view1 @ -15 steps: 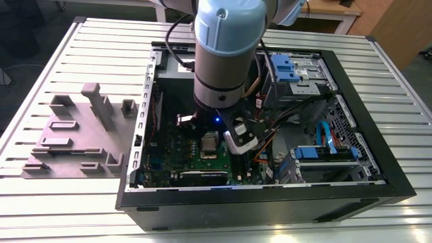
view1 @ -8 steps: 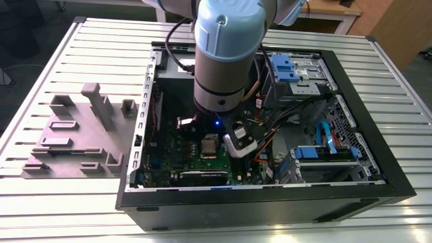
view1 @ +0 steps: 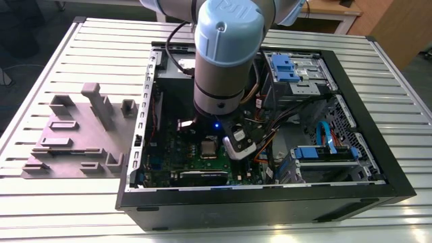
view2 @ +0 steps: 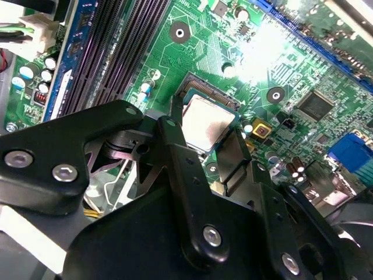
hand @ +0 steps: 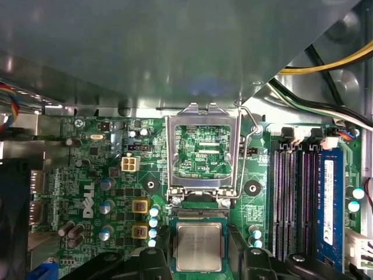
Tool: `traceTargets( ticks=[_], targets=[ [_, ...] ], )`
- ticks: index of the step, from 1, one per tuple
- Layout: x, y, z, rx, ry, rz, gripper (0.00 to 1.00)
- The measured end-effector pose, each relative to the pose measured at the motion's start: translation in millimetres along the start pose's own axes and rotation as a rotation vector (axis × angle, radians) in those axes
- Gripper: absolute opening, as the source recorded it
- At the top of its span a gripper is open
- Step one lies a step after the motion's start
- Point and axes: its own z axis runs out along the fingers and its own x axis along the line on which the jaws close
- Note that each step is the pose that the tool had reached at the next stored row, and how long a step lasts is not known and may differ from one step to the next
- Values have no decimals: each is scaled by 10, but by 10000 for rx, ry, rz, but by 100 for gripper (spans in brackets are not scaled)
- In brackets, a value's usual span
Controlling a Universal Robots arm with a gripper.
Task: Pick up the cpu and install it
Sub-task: 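Place the cpu into insertion slot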
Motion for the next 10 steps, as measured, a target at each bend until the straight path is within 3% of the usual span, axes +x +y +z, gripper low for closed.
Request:
traceTargets(
  ticks=[10],
  targets=[
    [-1,-1,25,0,1,0,47]
  ],
)
